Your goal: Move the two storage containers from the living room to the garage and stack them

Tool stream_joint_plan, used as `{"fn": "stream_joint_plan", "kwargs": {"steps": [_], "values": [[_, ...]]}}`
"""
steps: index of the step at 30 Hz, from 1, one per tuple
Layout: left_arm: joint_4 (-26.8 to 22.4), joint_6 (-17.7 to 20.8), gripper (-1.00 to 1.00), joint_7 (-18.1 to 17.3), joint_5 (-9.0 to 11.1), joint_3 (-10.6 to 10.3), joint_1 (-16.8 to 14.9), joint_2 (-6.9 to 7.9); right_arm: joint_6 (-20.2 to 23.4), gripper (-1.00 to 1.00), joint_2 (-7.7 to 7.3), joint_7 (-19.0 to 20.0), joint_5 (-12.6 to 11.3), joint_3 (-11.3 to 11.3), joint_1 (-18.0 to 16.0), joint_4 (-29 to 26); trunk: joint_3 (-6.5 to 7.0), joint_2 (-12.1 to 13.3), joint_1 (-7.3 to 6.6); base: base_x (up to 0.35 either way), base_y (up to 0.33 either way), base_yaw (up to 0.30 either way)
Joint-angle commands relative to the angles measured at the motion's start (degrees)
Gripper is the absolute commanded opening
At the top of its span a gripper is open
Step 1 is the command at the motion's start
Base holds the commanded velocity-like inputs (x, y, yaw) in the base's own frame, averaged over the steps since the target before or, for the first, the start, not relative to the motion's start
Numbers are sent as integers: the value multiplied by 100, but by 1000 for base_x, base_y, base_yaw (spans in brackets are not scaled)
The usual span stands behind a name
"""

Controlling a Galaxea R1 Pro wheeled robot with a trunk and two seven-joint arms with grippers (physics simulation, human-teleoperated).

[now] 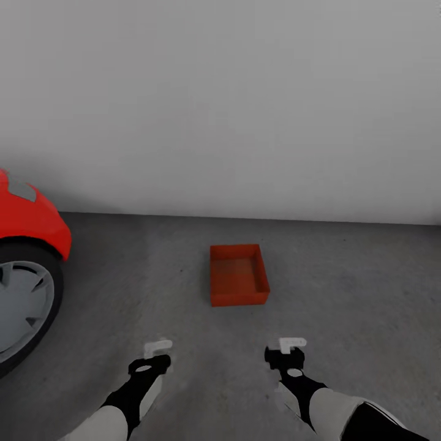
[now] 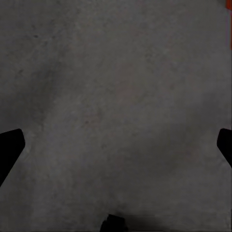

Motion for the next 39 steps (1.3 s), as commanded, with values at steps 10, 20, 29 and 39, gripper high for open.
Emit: {"fn": "stream_joint_plan", "kwargs": {"steps": [10, 20, 29, 39], "values": [[1884, -19, 100, -33, 915, 41, 5, 763, -24, 100, -1080, 335, -16, 37, 866, 74, -5, -4, 1, 0, 0, 0], [2006, -46, 100, -722, 1041, 38, 533, 828, 570, 100, -1037, 1120, 200, 89, 1926, 70, -5, -4, 1, 0, 0, 0], [2006, -398, 100, -1317, 1049, 38, 1297, 799, 715, 100, -969, 1282, 232, 91, 3032, 69, 27, -4, 1, 0, 0, -70], [1995, -569, 100, -1338, 1024, 33, 1396, 796, 449, 100, -912, 1308, 233, 87, 3640, 71, 105, -4, 1, 0, 0, -111]]}}
